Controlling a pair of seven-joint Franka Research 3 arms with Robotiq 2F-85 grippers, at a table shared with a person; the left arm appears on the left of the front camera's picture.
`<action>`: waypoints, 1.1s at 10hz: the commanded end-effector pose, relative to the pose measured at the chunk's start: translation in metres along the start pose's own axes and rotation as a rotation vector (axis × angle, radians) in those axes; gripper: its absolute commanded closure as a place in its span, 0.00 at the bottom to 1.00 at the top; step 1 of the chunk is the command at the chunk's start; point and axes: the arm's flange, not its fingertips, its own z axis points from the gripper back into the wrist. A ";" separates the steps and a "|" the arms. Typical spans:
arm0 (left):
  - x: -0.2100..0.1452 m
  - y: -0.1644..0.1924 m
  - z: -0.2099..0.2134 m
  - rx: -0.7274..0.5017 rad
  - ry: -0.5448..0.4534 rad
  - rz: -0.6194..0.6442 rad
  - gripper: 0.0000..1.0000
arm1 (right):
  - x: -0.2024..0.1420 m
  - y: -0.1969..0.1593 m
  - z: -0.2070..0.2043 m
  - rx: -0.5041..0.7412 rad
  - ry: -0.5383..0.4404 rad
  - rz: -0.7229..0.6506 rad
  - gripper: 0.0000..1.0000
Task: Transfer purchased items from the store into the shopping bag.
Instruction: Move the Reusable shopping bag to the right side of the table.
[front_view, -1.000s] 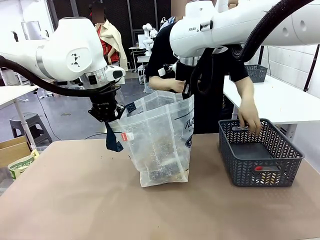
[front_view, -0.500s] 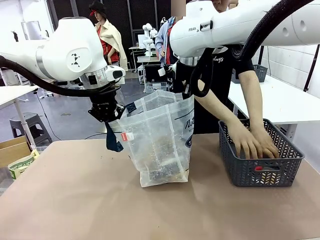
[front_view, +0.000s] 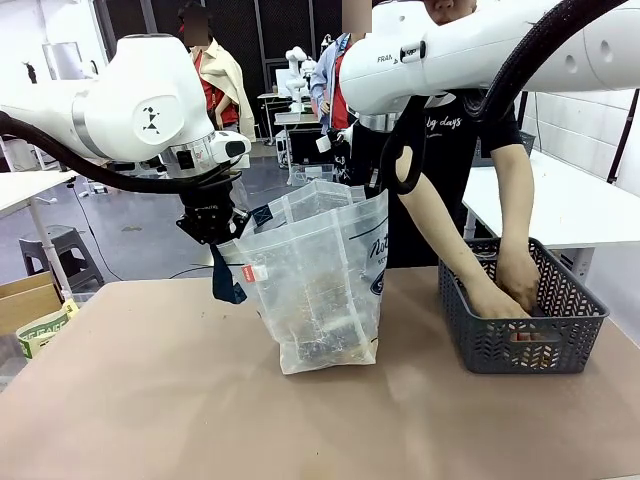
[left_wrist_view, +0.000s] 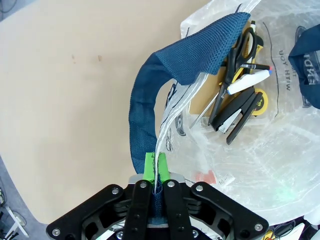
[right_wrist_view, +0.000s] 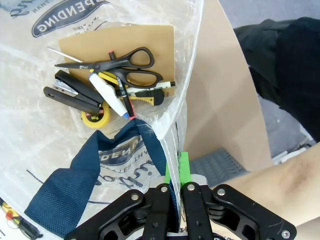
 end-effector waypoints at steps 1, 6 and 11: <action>0.000 0.001 0.002 -0.005 -0.001 0.010 1.00 | -0.001 0.000 0.001 -0.003 -0.001 -0.006 1.00; 0.000 0.001 0.002 -0.005 -0.001 0.010 1.00 | -0.001 0.000 0.001 -0.003 -0.001 -0.006 1.00; 0.000 0.001 0.002 -0.005 -0.001 0.010 1.00 | -0.001 0.000 0.001 -0.003 -0.001 -0.006 1.00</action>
